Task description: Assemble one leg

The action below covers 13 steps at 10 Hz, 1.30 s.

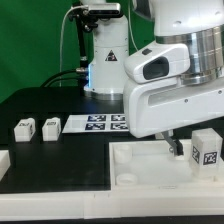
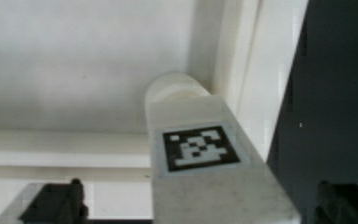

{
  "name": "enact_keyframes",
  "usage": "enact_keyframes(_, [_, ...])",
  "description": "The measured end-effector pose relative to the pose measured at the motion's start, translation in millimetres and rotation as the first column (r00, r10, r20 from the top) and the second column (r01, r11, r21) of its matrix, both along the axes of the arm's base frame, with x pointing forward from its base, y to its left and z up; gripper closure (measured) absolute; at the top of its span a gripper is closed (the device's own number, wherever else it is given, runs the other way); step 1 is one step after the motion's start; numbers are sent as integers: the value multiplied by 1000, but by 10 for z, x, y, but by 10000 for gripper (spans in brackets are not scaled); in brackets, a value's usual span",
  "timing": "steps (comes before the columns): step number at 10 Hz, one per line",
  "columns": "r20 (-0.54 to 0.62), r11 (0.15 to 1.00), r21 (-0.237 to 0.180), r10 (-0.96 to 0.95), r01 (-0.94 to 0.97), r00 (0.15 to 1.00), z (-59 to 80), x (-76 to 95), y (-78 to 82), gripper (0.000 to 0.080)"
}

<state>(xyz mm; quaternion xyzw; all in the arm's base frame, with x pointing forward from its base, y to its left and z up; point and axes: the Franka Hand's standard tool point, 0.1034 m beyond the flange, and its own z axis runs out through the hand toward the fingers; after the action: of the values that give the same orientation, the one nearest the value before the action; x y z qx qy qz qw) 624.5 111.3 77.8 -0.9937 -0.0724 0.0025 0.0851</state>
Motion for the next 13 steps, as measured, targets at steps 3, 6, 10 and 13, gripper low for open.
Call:
enact_keyframes(3, [-6,999,-2,-34,34,999,-2,-1,-3,505])
enact_keyframes(6, [-43,966,-12,-259,259,965,-4,2,-16,505])
enact_keyframes(10, [-116,619,-57,-784,784,610,-15,-1,-2,505])
enact_keyframes(13, [-224,228,-101,-954,968,201,-26,4,-19,505])
